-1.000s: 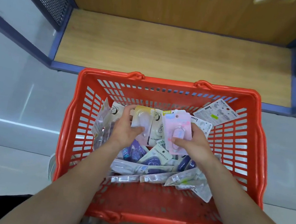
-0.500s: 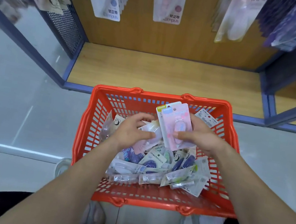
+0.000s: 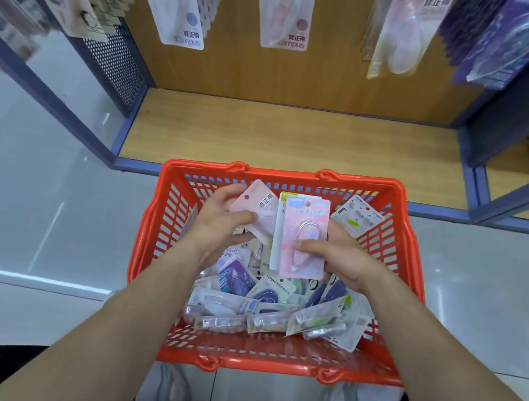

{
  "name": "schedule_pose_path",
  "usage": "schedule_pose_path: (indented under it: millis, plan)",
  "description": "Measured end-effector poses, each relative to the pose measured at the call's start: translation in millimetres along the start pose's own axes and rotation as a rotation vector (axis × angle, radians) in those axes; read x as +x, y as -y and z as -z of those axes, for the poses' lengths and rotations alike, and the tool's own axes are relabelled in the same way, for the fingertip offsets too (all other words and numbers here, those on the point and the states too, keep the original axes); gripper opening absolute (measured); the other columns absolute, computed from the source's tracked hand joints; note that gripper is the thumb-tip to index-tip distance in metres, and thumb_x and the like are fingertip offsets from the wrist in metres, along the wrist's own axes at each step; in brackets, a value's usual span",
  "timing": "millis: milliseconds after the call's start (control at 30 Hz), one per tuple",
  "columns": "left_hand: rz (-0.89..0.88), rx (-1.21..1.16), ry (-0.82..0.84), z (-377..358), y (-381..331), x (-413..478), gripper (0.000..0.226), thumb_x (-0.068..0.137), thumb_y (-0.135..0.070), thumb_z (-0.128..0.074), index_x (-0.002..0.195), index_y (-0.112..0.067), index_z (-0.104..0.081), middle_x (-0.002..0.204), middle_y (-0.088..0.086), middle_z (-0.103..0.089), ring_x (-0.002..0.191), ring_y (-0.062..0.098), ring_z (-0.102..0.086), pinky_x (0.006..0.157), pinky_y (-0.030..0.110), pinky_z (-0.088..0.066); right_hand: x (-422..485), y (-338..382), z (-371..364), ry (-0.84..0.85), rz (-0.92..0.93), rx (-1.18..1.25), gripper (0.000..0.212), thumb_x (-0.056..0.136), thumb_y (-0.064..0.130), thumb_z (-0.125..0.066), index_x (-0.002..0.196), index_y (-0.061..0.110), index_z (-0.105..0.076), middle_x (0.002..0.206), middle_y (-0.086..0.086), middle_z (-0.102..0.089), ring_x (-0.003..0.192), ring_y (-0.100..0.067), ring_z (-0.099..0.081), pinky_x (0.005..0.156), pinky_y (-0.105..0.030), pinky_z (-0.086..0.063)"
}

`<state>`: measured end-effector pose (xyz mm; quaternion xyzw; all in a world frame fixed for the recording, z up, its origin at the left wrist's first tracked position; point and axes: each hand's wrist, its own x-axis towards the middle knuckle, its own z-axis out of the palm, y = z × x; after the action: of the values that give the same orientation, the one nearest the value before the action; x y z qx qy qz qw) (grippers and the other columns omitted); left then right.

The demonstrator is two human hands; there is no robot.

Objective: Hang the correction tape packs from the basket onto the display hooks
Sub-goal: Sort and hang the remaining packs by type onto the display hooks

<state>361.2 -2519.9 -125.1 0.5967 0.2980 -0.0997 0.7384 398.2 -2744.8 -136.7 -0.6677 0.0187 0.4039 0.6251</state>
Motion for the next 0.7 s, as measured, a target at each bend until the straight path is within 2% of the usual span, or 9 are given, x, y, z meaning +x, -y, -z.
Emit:
schedule_pose_path:
  millis: [133,167,233,300,400,500,700]
  plan:
    - [-0.037,0.081,0.002,-13,11,7,0.040,0.092,0.010,-0.063,0.122,-0.017,-0.063,0.111,0.006,-0.077,0.102,0.023,-0.071,0.093,0.039,-0.055,0,-9,3,-0.011,-0.014,0.043,0.038,0.095,-0.001,-0.066,0.114,0.030,-0.056,0.105,0.010,-0.075,0.095,-0.006,-0.073,0.077,-0.028,-0.058]
    - [-0.039,0.095,0.008,-14,15,10,0.036,0.093,0.007,-0.064,0.118,-0.018,-0.065,0.107,0.002,-0.078,0.104,0.023,-0.071,0.095,0.040,-0.055,0,-10,4,-0.014,-0.017,0.043,0.039,0.095,0.000,-0.067,0.115,0.030,-0.055,0.106,0.011,-0.075,0.097,-0.007,-0.073,0.078,-0.029,-0.058]
    - [-0.042,0.114,0.028,-16,21,16,0.029,0.094,0.005,-0.065,0.111,-0.019,-0.068,0.100,-0.003,-0.080,0.100,0.020,-0.073,0.094,0.042,-0.055,2,-13,7,-0.054,-0.011,0.016,0.048,0.091,0.001,-0.072,0.125,0.029,-0.055,0.116,0.008,-0.074,0.109,-0.013,-0.071,0.091,-0.036,-0.058]
    - [-0.037,0.143,0.058,-17,27,21,0.025,0.095,0.003,-0.065,0.109,-0.017,-0.070,0.102,0.000,-0.080,0.101,0.024,-0.073,0.094,0.046,-0.053,3,-17,12,-0.094,0.005,-0.011,0.055,0.088,0.001,-0.075,0.133,0.024,-0.054,0.124,0.005,-0.072,0.117,-0.016,-0.068,0.104,-0.045,-0.053]
    - [-0.015,0.137,0.095,-22,35,26,0.023,0.097,0.003,-0.062,0.109,-0.015,-0.071,0.098,0.003,-0.080,0.090,0.022,-0.074,0.085,0.039,-0.058,4,-27,17,-0.065,-0.015,0.055,0.051,0.090,0.000,-0.073,0.132,0.022,-0.056,0.126,-0.001,-0.073,0.118,-0.022,-0.069,0.105,-0.053,-0.052]
    - [0.023,0.157,0.110,-30,39,28,0.023,0.100,0.002,-0.059,0.110,-0.015,-0.071,0.094,0.000,-0.080,0.083,0.016,-0.073,0.074,0.030,-0.059,5,-35,19,-0.070,-0.016,0.049,0.055,0.089,0.000,-0.074,0.134,0.025,-0.055,0.127,0.004,-0.072,0.119,-0.018,-0.068,0.107,-0.051,-0.051]
    - [0.033,0.209,0.171,-37,52,32,0.020,0.103,-0.006,-0.057,0.112,-0.014,-0.074,0.100,0.008,-0.079,0.088,0.020,-0.075,0.076,0.031,-0.059,6,-39,18,-0.028,-0.003,0.094,0.061,0.079,0.011,-0.080,0.136,0.016,-0.057,0.128,-0.004,-0.072,0.120,-0.025,-0.068,0.106,-0.050,-0.051]
